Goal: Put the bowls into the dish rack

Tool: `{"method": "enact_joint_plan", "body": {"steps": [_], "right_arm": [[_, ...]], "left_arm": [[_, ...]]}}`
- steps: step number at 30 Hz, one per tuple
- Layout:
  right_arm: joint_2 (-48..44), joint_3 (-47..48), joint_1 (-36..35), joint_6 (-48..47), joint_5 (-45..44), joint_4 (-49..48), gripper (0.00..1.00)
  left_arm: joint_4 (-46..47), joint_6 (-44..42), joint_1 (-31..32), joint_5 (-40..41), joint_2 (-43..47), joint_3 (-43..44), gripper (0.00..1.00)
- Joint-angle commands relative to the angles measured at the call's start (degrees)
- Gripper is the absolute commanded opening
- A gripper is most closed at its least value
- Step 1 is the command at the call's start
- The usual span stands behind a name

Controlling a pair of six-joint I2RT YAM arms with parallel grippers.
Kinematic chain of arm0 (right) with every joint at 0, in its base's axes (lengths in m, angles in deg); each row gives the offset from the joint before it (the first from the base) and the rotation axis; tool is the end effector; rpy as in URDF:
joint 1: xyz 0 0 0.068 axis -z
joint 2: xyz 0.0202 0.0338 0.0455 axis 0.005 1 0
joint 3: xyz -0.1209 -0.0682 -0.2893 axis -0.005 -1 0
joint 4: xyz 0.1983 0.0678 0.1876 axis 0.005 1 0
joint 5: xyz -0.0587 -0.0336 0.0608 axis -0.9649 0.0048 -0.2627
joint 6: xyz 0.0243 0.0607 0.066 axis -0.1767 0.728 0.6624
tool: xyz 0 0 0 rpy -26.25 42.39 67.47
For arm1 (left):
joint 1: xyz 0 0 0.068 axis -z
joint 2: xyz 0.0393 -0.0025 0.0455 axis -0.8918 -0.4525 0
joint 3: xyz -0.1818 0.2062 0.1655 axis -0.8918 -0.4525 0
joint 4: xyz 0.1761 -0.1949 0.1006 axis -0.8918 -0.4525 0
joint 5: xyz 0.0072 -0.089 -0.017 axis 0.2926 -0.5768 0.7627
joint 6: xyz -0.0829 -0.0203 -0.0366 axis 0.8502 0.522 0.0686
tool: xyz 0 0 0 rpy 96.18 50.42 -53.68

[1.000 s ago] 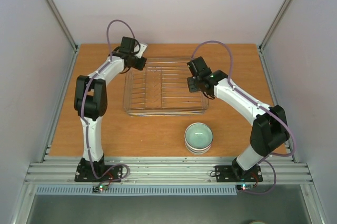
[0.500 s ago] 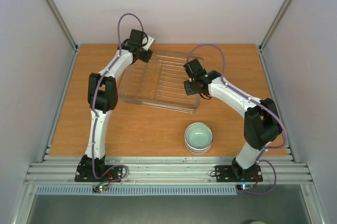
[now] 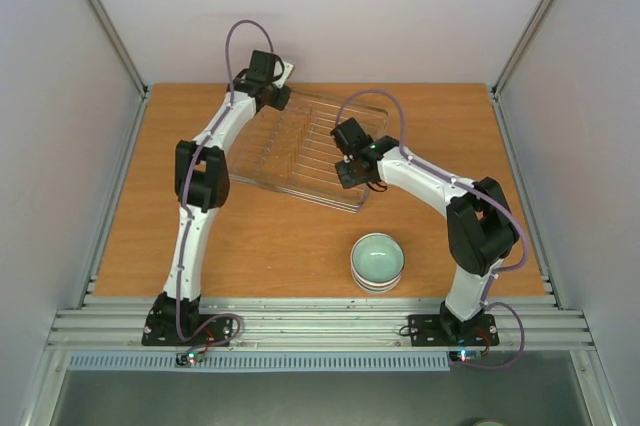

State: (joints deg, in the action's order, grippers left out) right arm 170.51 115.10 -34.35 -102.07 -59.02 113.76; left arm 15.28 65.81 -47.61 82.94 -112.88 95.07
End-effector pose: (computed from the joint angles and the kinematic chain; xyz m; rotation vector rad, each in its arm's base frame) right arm 0.3633 0.2241 0.2224 -1.0925 2.4208 -0.1955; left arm 0.6392 -0.1785 0.2055 0.5934 2.2412 -0.0351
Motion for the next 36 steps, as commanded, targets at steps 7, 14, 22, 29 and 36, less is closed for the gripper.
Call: {"method": "enact_joint_plan", "body": {"steps": [7, 14, 22, 29, 36], "right_arm": [[0.55, 3.25, -8.51, -1.77, -1.78, 4.34, 0.11], [1.82, 3.95, -12.47, -1.33, 0.16, 4.57, 0.1], [4.29, 6.4, -17.14, -1.65, 3.64, 4.83, 0.1], [6.66, 9.4, -21.33, -2.7, 7.79, 4.93, 0.09], [4.98, 8.58, -22.27, -2.08, 4.11, 1.39, 0.08]], "left_arm": [[0.26, 6.25, 0.45, -5.37, 22.37, -14.73, 0.01], [3.65, 5.8, -0.3, -6.12, 39.34, -38.95, 0.0], [-4.76, 0.76, -0.9, -5.17, 54.1, -55.19, 0.01], [-11.54, -6.22, -3.98, -5.24, 61.86, -64.64, 0.0], [-13.41, -7.44, -10.4, -8.92, 70.03, -70.24, 0.01]]}}
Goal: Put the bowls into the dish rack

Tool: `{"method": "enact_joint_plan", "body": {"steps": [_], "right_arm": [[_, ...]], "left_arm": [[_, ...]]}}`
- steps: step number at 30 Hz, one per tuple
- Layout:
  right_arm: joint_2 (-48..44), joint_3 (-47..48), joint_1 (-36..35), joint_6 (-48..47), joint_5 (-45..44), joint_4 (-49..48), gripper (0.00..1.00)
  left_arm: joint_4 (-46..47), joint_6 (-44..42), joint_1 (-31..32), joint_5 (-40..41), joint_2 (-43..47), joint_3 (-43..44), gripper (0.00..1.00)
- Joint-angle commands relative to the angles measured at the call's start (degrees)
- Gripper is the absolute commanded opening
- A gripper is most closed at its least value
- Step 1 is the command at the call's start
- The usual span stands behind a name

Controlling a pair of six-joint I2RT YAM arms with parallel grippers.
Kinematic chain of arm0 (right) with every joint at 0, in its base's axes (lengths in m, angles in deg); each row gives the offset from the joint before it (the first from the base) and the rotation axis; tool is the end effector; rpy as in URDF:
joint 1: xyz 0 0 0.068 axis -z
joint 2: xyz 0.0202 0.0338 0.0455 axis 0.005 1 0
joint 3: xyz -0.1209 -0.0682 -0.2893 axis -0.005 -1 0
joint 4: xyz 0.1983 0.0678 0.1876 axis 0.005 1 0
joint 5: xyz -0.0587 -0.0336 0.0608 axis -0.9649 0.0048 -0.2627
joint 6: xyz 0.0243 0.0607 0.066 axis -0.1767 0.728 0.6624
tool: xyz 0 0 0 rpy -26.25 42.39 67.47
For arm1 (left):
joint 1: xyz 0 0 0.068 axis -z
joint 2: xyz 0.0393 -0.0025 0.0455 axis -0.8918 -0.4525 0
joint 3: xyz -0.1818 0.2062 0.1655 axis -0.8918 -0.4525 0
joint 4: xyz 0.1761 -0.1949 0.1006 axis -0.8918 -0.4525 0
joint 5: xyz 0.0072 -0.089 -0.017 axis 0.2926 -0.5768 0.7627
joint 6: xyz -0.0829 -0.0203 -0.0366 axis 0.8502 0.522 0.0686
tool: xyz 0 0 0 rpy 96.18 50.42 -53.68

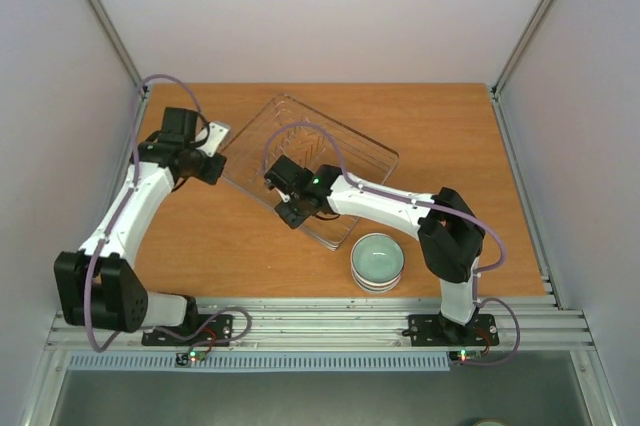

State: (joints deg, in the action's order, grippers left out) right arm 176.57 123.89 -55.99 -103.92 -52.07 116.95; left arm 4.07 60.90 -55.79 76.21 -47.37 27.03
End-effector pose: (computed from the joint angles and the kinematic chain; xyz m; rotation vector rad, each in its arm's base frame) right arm 0.2658 0.3758 0.2240 -1.6120 2.1505 0.0703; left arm 0.3166 -0.0518 0.2967 0.6223 2.4701 -0.0950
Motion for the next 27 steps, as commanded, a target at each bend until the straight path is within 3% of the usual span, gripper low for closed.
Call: {"method": "enact_joint_plan", "body": {"steps": [1, 5, 9, 17, 27], "right_arm": [[-1.94, -0.65, -0.61, -0.33, -5.27, -2.76, 0.08], [-4.04, -0.33, 0.98, -0.66, -13.86, -3.93, 0.1], [-6.58, -0.58, 6.06, 1.48, -16.71, -3.44, 0.11], [-14.78, -5.89, 17.59, 2.61, -14.16, -6.18, 0.11], [-13.34, -4.86, 28.13, 2.38, -12.28, -5.33, 0.12]], "left_arm": [[-3.07, -3.57, -2.36, -2.07, 5.14, -2.92, 0.0], [-6.79, -6.86, -2.38, -4.21, 5.69, -5.86, 0.0], [-8.06, -8.59, -2.3, -5.54, 1.48, -8.52, 0.0], [-0.88, -7.18, -2.3, -5.11, -8.93, -11.26, 0.0], [5.48, -4.08, -2.3, -6.18, -20.13, -3.33, 0.01]]}}
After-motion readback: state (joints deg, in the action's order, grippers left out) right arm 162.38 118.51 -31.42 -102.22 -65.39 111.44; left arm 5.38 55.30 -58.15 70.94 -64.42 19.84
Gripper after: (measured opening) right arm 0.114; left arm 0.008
